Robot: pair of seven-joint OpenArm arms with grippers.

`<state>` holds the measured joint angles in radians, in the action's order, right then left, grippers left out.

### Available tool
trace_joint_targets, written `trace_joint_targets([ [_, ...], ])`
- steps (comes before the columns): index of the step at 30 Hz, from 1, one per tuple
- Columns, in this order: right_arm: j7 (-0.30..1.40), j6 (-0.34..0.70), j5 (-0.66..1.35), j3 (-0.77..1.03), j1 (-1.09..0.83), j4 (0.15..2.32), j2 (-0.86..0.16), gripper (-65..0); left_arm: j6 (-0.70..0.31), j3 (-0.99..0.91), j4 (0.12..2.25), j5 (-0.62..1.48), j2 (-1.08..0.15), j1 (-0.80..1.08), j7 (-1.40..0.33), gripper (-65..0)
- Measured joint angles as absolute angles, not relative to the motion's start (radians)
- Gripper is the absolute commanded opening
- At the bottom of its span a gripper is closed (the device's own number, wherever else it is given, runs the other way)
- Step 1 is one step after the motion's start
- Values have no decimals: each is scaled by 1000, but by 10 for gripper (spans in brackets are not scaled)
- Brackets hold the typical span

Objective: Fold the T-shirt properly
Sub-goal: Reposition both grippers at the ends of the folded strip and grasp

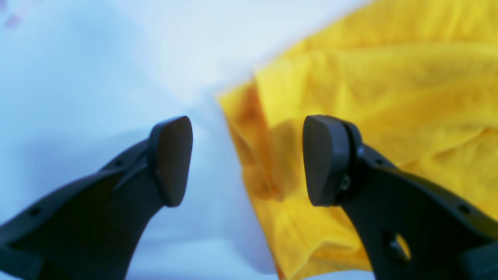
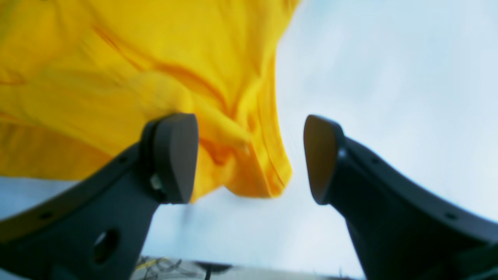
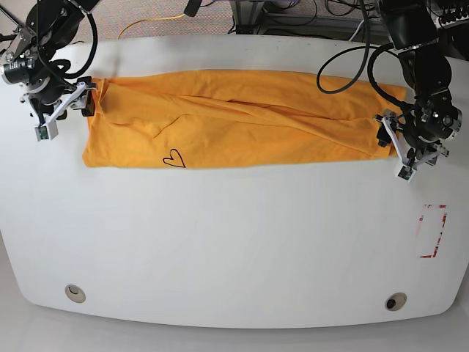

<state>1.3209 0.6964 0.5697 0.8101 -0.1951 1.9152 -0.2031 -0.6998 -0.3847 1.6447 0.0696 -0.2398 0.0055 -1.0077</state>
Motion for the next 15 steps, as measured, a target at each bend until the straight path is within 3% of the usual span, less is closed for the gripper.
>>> trace_joint_targets([
  [8,1327,696,556,706,-196,1971,-131,-243,-700,-392,1763,213,-239,9,-1023,-236],
  [15,1294,699,567,635,-199,1934,-60,-243,-697,-558,1785,359,-242,3,-1117,-232],
])
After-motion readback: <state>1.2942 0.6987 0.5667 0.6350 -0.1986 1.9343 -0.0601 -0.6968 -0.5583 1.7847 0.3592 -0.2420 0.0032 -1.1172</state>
